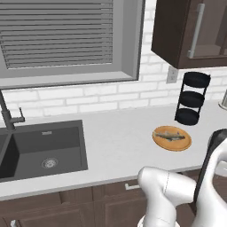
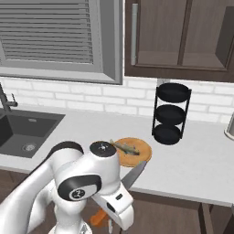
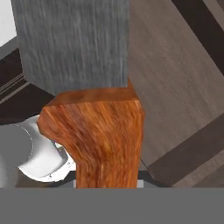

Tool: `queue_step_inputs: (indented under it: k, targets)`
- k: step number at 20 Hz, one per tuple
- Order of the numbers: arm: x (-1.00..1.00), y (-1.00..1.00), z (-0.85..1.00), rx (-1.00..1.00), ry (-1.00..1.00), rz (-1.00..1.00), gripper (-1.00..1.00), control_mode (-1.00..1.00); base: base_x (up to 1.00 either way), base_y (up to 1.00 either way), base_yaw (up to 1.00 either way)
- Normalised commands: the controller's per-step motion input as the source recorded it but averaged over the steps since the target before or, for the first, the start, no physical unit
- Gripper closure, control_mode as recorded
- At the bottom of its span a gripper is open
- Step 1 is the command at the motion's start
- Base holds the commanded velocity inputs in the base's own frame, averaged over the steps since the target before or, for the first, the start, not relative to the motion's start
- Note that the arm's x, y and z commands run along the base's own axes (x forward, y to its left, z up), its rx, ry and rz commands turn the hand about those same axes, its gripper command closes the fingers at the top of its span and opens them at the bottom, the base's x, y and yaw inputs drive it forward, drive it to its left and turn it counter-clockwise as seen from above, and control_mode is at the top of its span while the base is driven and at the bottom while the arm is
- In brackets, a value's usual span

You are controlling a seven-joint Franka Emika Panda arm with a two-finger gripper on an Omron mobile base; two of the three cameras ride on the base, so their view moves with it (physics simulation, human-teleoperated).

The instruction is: Pick up the knife from the drawer and place it on the cutting board. Then place the meat from the plate to the cutting board.

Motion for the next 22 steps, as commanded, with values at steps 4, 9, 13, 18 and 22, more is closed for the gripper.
queue_step_inputs:
  k: [4, 9, 13, 18, 22]
  targets:
    - [0.12, 0.43, 0.62, -0.04, -0.03, 0.01, 1.00, -1.00, 0.00, 0.00, 0.00]
    - [0.22, 0.17, 0.50, -0.01, -0.06, 0.07, 1.00, -1.00, 0.00, 0.00, 0.00]
    - [0.53, 0.35, 0.22, -0.01, -0.04, 0.09, 1.00, -1.00, 0.00, 0.00, 0.00]
    - [0.63, 0.33, 0.02, 0.00, -0.03, 0.09, 1.00, -1.00, 0.00, 0.00, 0.00]
    - [0.45, 0.31, -0.03, 0.00, 0.00, 0.13, 1.00, -1.00, 0.00, 0.00, 0.00]
